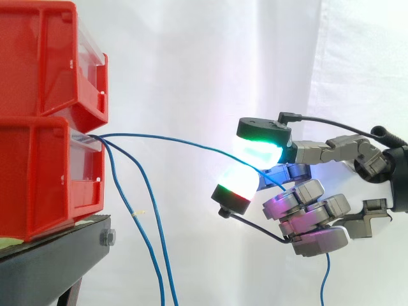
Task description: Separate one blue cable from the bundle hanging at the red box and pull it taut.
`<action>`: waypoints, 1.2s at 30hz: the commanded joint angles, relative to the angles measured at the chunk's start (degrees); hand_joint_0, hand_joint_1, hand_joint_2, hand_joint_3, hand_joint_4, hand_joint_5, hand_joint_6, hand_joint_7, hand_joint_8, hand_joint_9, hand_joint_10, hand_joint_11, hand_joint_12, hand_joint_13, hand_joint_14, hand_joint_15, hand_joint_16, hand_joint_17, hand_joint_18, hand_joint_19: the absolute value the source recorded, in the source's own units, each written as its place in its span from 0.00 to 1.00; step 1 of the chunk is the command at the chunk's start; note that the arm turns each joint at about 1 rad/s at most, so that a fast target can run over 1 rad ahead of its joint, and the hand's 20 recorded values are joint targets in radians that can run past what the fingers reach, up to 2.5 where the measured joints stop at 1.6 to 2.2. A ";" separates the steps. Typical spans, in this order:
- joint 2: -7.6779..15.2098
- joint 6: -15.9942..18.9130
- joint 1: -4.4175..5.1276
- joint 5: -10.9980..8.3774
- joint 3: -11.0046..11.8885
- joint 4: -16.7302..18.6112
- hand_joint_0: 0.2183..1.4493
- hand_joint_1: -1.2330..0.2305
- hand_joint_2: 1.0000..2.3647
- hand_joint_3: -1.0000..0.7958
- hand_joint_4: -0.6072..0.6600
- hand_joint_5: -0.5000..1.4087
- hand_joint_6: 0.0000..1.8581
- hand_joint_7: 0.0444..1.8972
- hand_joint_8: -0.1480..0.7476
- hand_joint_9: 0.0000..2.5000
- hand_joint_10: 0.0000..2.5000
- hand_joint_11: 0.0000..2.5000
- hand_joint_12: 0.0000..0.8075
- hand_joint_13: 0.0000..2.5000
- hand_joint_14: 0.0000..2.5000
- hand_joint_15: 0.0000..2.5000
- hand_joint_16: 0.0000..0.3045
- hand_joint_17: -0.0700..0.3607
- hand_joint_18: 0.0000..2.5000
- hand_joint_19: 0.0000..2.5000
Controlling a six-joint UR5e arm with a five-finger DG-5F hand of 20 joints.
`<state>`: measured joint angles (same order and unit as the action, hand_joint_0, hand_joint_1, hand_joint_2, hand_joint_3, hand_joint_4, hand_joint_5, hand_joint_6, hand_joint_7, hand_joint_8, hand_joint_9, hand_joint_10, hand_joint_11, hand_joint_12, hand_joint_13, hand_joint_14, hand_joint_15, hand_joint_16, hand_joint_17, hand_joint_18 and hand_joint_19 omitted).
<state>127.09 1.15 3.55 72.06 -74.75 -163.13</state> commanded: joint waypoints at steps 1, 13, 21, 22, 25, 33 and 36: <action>0.00 0.09 -0.04 -0.08 0.04 0.00 0.34 0.31 0.01 0.51 0.36 0.19 0.50 0.53 0.52 0.26 1.00 0.55 0.42 0.41 1.00 0.48 0.16 0.41 0.53 0.50; 0.00 2.55 0.49 0.27 -0.04 0.00 0.35 0.26 0.10 0.61 0.24 0.21 0.49 0.69 0.53 0.33 1.00 0.60 0.45 0.46 1.00 0.49 0.18 0.46 0.57 0.40; 0.00 1.40 0.93 0.27 0.04 0.00 0.39 0.29 0.00 0.56 0.31 0.20 0.51 0.64 0.56 0.27 1.00 0.61 0.45 0.43 1.00 0.49 0.16 0.42 0.54 0.46; 0.00 1.40 1.02 0.27 0.04 -0.09 0.39 0.29 0.00 0.56 0.31 0.19 0.51 0.64 0.55 0.27 1.00 0.61 0.45 0.42 1.00 0.50 0.16 0.42 0.54 0.46; 0.00 1.32 1.10 0.36 -0.04 -0.09 0.40 0.29 0.01 0.54 0.32 0.19 0.51 0.64 0.55 0.26 1.00 0.60 0.44 0.41 1.00 0.49 0.15 0.40 0.52 0.47; 0.00 -0.09 1.63 0.27 0.04 -0.09 0.39 0.32 0.01 0.34 0.47 0.18 0.52 0.52 0.54 0.24 1.00 0.60 0.43 0.40 1.00 0.51 0.13 0.37 0.55 0.60; 0.00 -0.09 1.63 0.10 0.04 -0.09 0.37 0.35 0.00 0.29 0.52 0.18 0.51 0.50 0.53 0.25 1.00 0.59 0.42 0.40 1.00 0.51 0.13 0.37 0.54 0.61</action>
<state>127.09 1.16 5.10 72.29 -74.75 -163.21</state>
